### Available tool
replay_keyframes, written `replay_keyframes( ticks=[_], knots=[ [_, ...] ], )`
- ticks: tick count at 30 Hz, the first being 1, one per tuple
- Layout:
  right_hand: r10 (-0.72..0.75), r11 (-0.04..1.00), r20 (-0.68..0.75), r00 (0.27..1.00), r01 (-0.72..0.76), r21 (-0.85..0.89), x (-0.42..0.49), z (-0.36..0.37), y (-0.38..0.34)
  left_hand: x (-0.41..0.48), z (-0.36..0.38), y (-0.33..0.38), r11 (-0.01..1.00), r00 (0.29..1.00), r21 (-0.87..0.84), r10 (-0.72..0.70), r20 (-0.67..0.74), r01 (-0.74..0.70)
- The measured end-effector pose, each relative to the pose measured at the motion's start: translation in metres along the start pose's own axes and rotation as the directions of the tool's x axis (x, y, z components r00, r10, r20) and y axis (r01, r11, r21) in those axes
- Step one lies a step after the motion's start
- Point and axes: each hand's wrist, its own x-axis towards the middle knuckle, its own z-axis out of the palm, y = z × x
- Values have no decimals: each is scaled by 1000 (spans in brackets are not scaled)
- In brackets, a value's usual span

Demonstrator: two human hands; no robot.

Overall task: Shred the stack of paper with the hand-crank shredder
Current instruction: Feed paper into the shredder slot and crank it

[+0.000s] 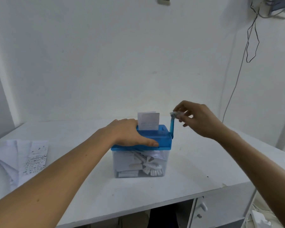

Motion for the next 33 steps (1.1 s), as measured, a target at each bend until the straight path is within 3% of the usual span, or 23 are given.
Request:
replay_keyframes(
  ticks=[4, 6, 10, 12, 14, 17, 21, 24, 30, 33],
  knots=[
    [54, 994, -37, 998, -50, 101, 8, 31, 16, 2, 0, -1, 1000, 1000, 16, 19, -9, -19],
    [57, 997, -66, 996, -53, 57, 7, 46, 21, 3, 2, 0, 1000, 1000, 9, 23, -7, -23],
    [-90, 985, -222, 971, 54, -161, 8, 55, 17, 3, 1, 0, 999, 999, 19, 40, -22, -39],
    [-61, 949, -109, 992, 24, -315, 6, 62, 20, 2, 1, 0, 999, 998, 18, 51, -24, -51],
    [89, 922, 83, 993, -50, -385, -6, 84, 26, 1, 1, -1, 999, 998, 14, 47, -35, -46],
    [222, 963, 90, 971, -204, -178, -44, 113, 35, 1, 3, -1, 999, 998, 46, 31, -63, -28],
    [229, 971, -16, 973, -227, 70, -78, 111, 22, 1, 2, 1, 999, 998, 35, 31, -58, -29],
    [248, 943, 8, 969, -243, 229, -96, 106, 6, 1, 2, 1, 999, 998, 48, 22, -61, -19],
    [35, 997, -10, 999, -34, 64, -106, 54, -22, 3, 2, -1, 998, 998, 43, 44, -49, -42],
    [11, 999, 24, 1000, -12, 35, -92, 28, -28, 2, 2, -1, 997, 998, 68, 46, -41, -43]
  ],
)
